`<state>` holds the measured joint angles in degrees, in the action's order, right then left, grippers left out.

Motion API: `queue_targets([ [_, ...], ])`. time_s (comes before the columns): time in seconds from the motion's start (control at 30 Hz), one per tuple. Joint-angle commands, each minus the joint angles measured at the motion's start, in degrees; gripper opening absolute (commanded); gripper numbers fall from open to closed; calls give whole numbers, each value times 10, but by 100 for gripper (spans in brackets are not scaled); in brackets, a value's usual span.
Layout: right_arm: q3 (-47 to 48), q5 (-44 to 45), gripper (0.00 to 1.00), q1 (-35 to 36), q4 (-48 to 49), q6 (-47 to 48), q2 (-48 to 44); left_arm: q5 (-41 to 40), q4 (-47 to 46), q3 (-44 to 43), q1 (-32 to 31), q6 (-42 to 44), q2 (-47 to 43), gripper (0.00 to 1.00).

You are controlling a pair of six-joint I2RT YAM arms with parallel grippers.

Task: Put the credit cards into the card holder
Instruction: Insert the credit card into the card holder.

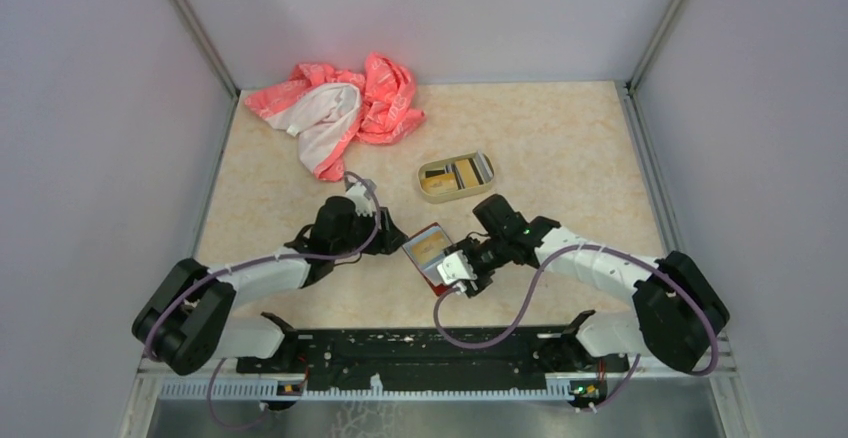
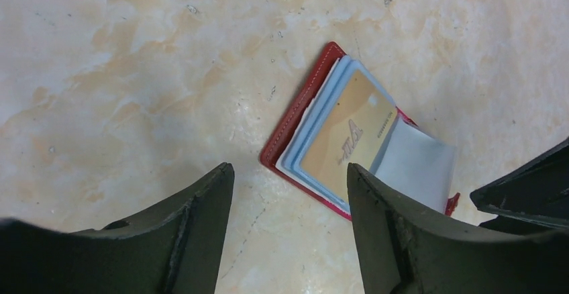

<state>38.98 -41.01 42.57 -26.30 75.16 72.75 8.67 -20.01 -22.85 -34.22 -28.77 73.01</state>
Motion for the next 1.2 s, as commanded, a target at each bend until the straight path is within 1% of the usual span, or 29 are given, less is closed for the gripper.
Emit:
queue_targets([
  [0.0, -2, 15, 57, 17, 58, -29, 13, 11, 46, -49, 5, 41, 55, 67],
  [0.13, -8, 66, 54, 47, 121, -80, 39, 38, 68, -90, 4, 67, 121, 62],
  [0.23, 2, 95, 50, 74, 124, -89, 65, 64, 66, -97, 4, 65, 147, 57],
  [0.33, 8, 123, 43, 85, 122, -94, 81, 84, 49, -81, 4, 52, 153, 49],
  [0.43, 13, 143, 33, 86, 106, -83, 80, 107, 27, -56, 4, 38, 150, 45],
  [0.53, 14, 180, 21, 83, 95, -66, 65, 143, -5, -33, 0, 24, 150, 43],
  [0.63, 8, 202, 11, 58, 89, -47, 48, 164, -35, -18, -16, 7, 153, 41],
  [0.73, 4, 202, 9, 23, 74, -23, 31, 174, -61, -16, -42, -12, 166, 41],
  [0.8, -1, 200, 10, 2, 62, 1, 14, 182, -85, -21, -66, -23, 183, 41],
  [0.83, -4, 198, 12, -12, 52, 18, 6, 185, -93, -26, -77, -28, 192, 41],
  [0.9, -5, 195, 29, -38, 31, 42, -10, 186, -109, -35, -99, -38, 209, 41],
  [0.93, -4, 188, 35, -52, 13, 58, -18, 182, -119, -36, -108, -44, 213, 41],
  [0.97, -3, 177, 41, -72, 2, 67, -29, 176, -130, -33, -115, -51, 213, 41],
  [1.03, 6, 134, 44, -112, -21, 69, -56, 154, -139, -23, -124, -59, 199, 41],
  [1.1, 16, 68, 49, -148, -34, 42, -81, 122, -144, -7, -128, -61, 168, 42],
  [1.17, 15, -12, 56, -169, -8, -39, -101, 93, -151, 13, -128, -59, 117, 42],
])
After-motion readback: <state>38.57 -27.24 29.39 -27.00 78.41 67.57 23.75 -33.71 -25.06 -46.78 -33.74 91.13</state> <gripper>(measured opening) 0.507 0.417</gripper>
